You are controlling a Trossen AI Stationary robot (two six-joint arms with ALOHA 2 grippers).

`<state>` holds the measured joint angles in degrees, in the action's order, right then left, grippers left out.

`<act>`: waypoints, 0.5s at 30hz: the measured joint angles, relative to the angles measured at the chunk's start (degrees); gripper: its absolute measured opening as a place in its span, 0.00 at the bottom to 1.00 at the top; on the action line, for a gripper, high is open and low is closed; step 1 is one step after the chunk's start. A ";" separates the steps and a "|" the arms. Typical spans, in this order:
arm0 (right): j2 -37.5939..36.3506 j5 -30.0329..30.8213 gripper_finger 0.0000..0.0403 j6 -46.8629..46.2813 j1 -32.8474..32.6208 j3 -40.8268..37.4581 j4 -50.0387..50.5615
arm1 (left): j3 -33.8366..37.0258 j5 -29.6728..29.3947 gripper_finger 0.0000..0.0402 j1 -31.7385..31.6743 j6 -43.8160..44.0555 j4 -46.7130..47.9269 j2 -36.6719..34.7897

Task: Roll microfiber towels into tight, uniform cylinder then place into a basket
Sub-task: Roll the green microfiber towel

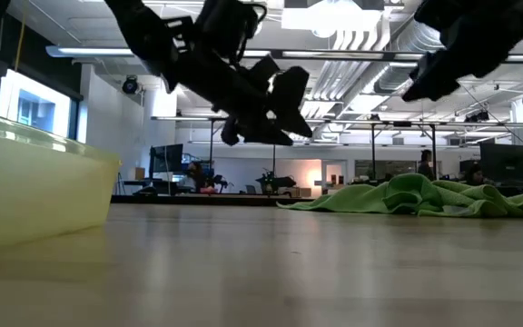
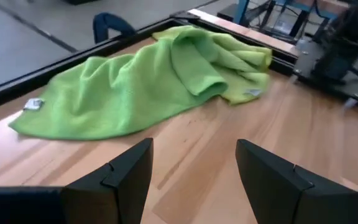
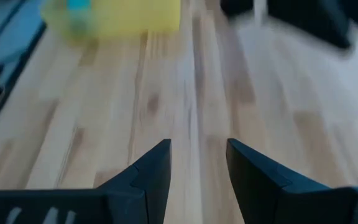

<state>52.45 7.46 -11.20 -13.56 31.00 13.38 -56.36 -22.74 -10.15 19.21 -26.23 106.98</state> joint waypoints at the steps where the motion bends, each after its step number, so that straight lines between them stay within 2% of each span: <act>1: 0.00 1.11 0.36 1.27 0.02 0.00 -2.24 | 0.00 0.82 0.54 -0.65 1.00 -0.05 0.39; 6: 0.07 4.46 0.36 5.83 0.02 0.02 -13.43 | 0.04 1.69 0.54 -1.58 5.12 -0.40 1.49; 11: 0.09 4.97 0.36 10.21 0.04 0.02 -19.46 | 0.02 4.16 0.54 0.68 0.64 -0.66 1.47; 15: 0.11 13.92 0.36 6.30 2.35 0.07 -19.11 | 0.02 5.05 0.54 4.54 -1.26 -0.73 1.47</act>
<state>52.56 21.37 -4.90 -11.21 31.07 -5.73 -56.34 -17.69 -5.61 17.96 -26.96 108.44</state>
